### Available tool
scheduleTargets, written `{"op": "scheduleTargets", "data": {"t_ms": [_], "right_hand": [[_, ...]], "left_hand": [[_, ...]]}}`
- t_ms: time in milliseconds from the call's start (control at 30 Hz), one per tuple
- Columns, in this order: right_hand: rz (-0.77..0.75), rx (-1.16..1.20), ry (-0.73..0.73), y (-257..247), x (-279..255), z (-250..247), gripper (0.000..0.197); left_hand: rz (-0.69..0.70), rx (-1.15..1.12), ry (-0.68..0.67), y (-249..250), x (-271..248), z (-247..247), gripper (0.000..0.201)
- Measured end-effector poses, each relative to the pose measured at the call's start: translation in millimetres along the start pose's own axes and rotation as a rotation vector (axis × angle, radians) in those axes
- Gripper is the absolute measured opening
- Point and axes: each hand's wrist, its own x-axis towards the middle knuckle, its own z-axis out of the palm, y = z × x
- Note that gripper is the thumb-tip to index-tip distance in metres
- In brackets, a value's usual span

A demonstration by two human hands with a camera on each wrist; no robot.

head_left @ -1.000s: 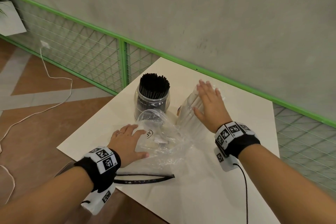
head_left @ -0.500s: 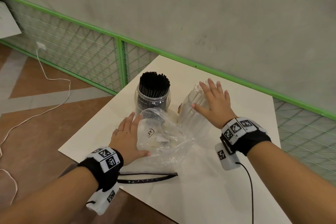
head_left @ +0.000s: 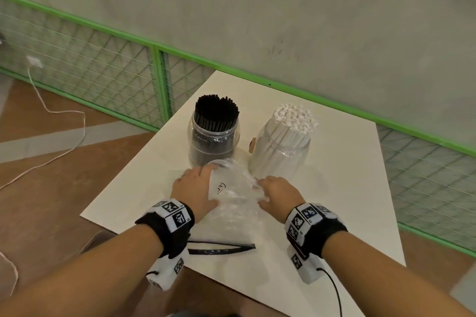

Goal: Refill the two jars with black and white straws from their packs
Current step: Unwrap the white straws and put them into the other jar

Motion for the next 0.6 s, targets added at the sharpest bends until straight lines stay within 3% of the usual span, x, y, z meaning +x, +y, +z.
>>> {"op": "scheduleTargets", "data": {"t_ms": [67, 167, 233, 300, 367, 467, 533, 600], "right_hand": [[-0.056, 0.040, 0.099, -7, -4, -9, 0.022], [-0.150, 0.008, 0.204, -16, -14, -31, 0.020], [-0.209, -0.012, 0.280, -22, -24, -44, 0.021], [-0.244, 0.066, 0.396, -29, -31, -54, 0.021], [-0.260, 0.191, 0.477, -38, -34, -58, 0.022], [-0.334, 0.255, 0.497, -54, -37, -58, 0.027], [-0.344, 0.180, 0.456, -59, -35, -55, 0.037], [-0.322, 0.320, 0.335, -67, -34, -54, 0.046]], "left_hand": [[0.048, -0.009, 0.177, 2, -4, -5, 0.097], [0.198, 0.059, 0.349, -1, -7, -17, 0.125], [0.271, 0.070, 0.332, -4, -8, -30, 0.127], [0.291, -0.040, 0.270, -2, -8, -47, 0.107], [0.264, -0.206, 0.239, 1, -8, -59, 0.073], [0.128, -0.477, 0.263, -2, -4, -66, 0.035], [0.007, -0.861, 0.199, -3, -4, -70, 0.023], [-0.098, -1.213, 0.083, 1, -8, -77, 0.025]]}}
